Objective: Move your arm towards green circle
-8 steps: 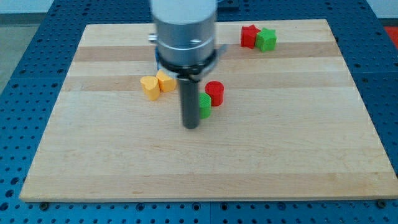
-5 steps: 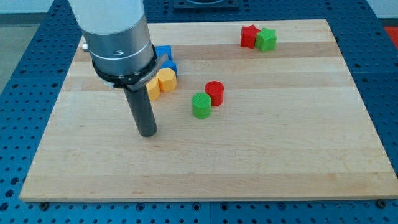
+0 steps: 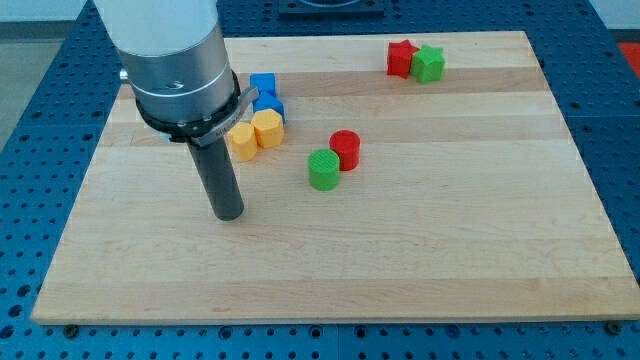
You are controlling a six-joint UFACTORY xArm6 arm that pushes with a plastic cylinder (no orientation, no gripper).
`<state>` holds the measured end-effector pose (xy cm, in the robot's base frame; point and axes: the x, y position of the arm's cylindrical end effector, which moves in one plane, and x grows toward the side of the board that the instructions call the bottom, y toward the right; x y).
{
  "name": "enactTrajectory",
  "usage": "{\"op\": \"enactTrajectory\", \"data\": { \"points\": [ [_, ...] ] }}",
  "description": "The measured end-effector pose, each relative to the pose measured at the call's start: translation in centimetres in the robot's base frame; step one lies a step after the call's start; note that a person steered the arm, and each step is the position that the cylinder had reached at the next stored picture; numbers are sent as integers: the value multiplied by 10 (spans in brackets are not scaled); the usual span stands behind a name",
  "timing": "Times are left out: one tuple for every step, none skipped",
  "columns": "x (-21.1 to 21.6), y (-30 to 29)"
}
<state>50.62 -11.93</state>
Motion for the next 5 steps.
{"op": "enactTrajectory", "data": {
  "points": [
    [0, -3],
    [0, -8],
    [7, -12],
    [9, -18],
    [9, -27]
  ]
}}
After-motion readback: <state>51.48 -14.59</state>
